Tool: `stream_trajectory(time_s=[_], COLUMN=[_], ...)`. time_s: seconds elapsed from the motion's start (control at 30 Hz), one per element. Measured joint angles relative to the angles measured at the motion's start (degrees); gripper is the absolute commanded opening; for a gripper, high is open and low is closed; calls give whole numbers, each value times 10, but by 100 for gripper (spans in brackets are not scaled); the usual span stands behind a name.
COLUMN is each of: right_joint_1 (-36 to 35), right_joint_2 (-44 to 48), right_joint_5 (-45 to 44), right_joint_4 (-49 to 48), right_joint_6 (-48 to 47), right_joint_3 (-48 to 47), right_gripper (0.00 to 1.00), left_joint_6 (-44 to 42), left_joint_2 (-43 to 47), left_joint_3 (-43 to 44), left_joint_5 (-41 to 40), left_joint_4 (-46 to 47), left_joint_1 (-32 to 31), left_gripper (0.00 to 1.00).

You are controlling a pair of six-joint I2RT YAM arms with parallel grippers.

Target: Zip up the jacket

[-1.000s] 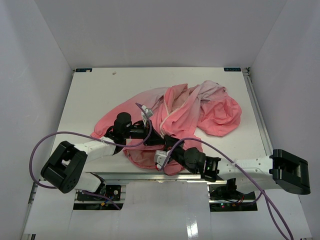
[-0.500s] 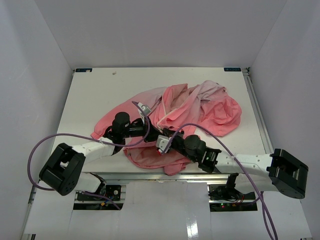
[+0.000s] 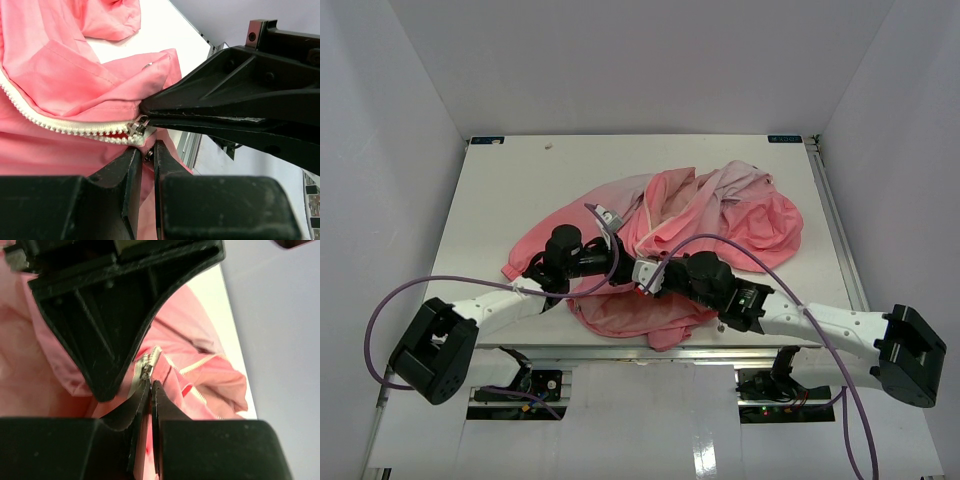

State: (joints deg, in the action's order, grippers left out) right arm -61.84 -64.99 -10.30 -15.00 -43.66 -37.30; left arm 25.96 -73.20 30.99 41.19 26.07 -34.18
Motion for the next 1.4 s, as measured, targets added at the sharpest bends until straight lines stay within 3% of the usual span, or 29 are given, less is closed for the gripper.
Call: stream_trajectory(time_s=[0.23,0.67,0.7,0.77,0.87,1.03,1.17,1.27,1.4], right_joint_1=[0,7,8,8,10,15,15,15,14], right_joint_2=[41,28,24,10,-9,-14,-29,-47,-69], right_joint_5=[12,77,81,85,86,71,70,73,83], right_joint_4=[96,210,216,241,260,251,233,225,220], right_joint_6=[-12,-149,-159,-166,-159,-99,-12,54,126], right_joint_3=[-30,-96,-102,-123,-151,-167,-170,-170,-178], right_gripper=[8,8,8,8,8,8,8,8,8], left_joint_6=[-6,-9,-10,-11,-11,4,40,79,117], left_joint_2=[8,14,15,18,34,79,146,214,276], left_joint_3=[9,5,5,5,5,5,8,10,10], left_joint_5=[5,30,30,27,12,-35,-143,-217,-241], left_joint_4=[-3,3,3,-1,-18,-70,-159,-220,-245], left_joint_1=[-13,-18,-18,-18,-19,-26,-25,-22,-19], left_gripper=[0,2,6,29,49,55,65,67,67])
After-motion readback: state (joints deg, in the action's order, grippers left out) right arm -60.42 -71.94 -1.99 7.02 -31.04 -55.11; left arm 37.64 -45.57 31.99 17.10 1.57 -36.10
